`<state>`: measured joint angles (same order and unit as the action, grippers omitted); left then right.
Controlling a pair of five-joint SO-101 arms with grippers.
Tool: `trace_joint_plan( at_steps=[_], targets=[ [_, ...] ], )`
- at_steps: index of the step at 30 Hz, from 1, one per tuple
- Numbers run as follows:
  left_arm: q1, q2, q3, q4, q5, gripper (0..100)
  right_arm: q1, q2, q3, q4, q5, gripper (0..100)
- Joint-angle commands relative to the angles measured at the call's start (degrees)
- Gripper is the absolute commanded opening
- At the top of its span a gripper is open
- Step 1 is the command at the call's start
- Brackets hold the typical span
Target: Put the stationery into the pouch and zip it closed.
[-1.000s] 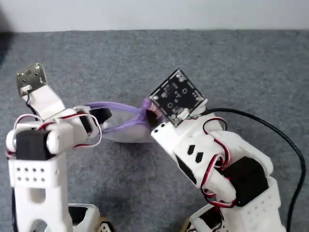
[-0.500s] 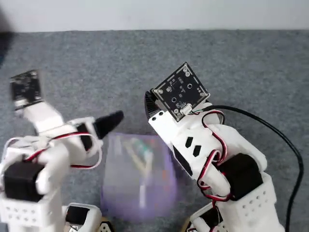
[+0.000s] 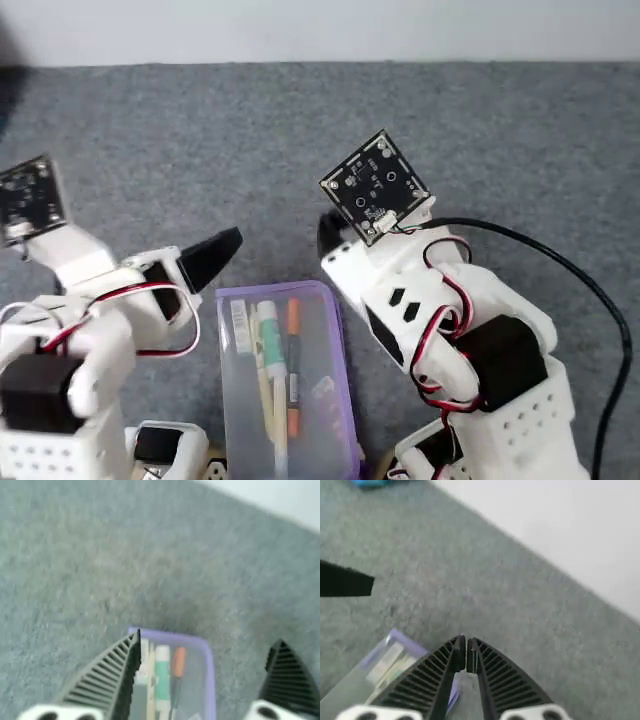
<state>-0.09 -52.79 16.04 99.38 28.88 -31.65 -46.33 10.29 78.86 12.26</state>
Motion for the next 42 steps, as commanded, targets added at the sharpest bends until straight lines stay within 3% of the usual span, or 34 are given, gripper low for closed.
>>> trace_joint_plan(
  at_steps=[1, 5, 10, 21, 25, 31, 42],
  targets=[
    [-0.18, 0.0, 5.32, 0.88, -0.79, 38, 0.48, -0.75, -0.35, 7.69, -4.13, 0.8],
    [-1.93, -0.44, 10.15, 0.97, -0.53, 38, 0.4, 0.57, 3.25, 15.16, -10.55, 0.8],
    [-11.52, -0.44, 10.68, 0.7, -0.53, 38, 0.4, 4.44, 13.27, 18.07, -15.03, 0.8],
    [-23.74, -0.44, 10.95, 0.88, -0.79, 38, -2.07, 23.96, 18.81, 6.2, -16.09, 0.9],
    [-25.23, -0.44, 11.03, 0.97, -0.79, 38, -3.38, 30.46, 17.93, 4.09, -20.66, 3.9],
    [-25.14, -0.44, 11.03, 0.79, -0.79, 38, -3.74, 37.93, 11.16, 3.91, -22.95, 21.7],
    [-25.05, 0.0, 11.12, 0.62, -0.79, 38, -3.65, 55.69, -2.29, 1.8, -23.12, 22.6]
  ],
)
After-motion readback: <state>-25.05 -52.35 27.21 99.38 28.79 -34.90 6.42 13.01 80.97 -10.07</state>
